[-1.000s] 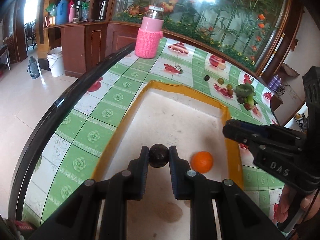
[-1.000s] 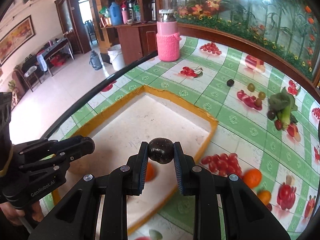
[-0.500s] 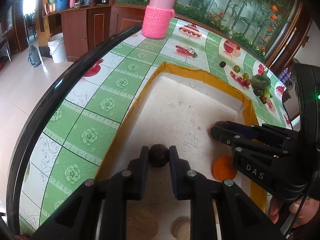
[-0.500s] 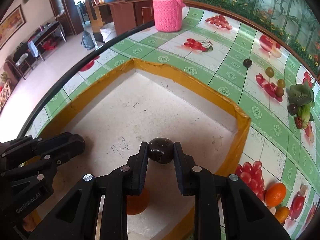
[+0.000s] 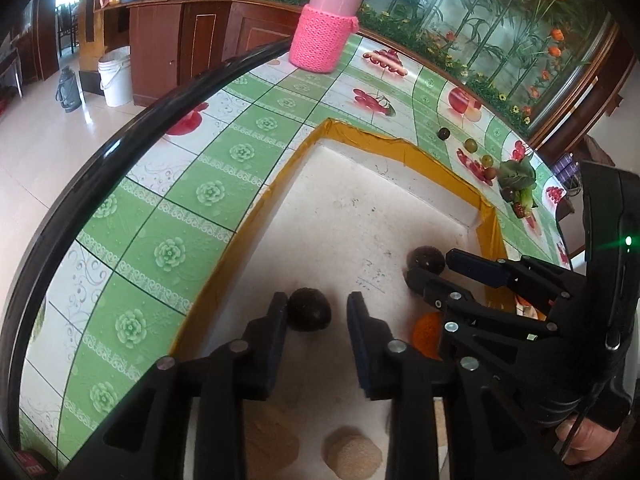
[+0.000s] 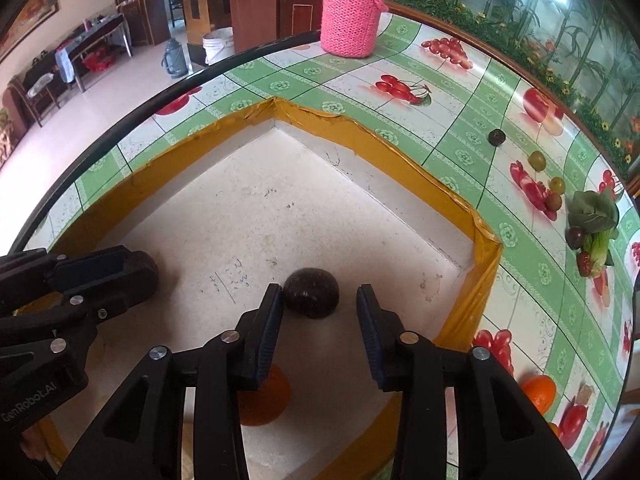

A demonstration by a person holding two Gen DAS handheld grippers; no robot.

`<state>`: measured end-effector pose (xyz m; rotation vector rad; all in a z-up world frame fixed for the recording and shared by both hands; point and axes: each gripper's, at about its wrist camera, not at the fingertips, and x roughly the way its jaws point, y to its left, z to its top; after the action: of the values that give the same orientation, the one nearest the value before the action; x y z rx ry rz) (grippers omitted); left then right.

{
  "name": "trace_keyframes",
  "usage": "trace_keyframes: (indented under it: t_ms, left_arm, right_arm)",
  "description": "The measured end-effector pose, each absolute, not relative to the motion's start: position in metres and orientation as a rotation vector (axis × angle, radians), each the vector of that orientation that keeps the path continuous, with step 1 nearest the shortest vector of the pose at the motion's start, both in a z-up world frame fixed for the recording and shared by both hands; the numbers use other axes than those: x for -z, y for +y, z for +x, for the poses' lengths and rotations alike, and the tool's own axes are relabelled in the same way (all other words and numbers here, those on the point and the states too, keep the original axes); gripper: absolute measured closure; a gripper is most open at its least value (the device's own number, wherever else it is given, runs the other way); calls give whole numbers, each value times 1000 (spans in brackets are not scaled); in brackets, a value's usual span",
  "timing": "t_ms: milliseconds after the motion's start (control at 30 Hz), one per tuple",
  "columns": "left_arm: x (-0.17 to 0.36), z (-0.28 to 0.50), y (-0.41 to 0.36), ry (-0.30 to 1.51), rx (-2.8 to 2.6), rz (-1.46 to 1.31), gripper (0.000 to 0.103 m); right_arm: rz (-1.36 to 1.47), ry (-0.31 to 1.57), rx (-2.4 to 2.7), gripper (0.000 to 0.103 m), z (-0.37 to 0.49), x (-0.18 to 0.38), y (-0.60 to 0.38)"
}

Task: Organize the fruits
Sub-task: 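Open both tools to drop the dark plums into the tray, then withdraw both tools from the tray back over the table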

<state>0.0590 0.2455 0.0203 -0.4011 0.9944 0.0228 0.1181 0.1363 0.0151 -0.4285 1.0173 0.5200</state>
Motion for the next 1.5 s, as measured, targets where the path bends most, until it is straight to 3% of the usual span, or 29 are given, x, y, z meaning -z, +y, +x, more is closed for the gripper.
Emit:
trace_keyframes:
  t_ms: [167, 267, 467, 1033, 1500]
  left_arm:
    - [-27, 48, 236, 977, -37, -399, 39]
    - [-32, 39, 235, 963, -45, -414, 35]
    - [-45, 19, 228, 916, -62, -451, 26]
    - [-84, -12, 134, 782, -111, -299, 11]
    - [-92, -15, 64, 780, -49, -226, 10]
  right_arm:
    - [-409, 991, -510, 58, 109, -27, 125]
    - [-416, 947, -501, 42, 98, -39, 118]
    - [-416, 869, -493, 39, 71, -60, 98]
    - [-338, 944, -375, 36, 17, -55, -26]
    - [-224, 979, -290, 35, 21, -52, -110]
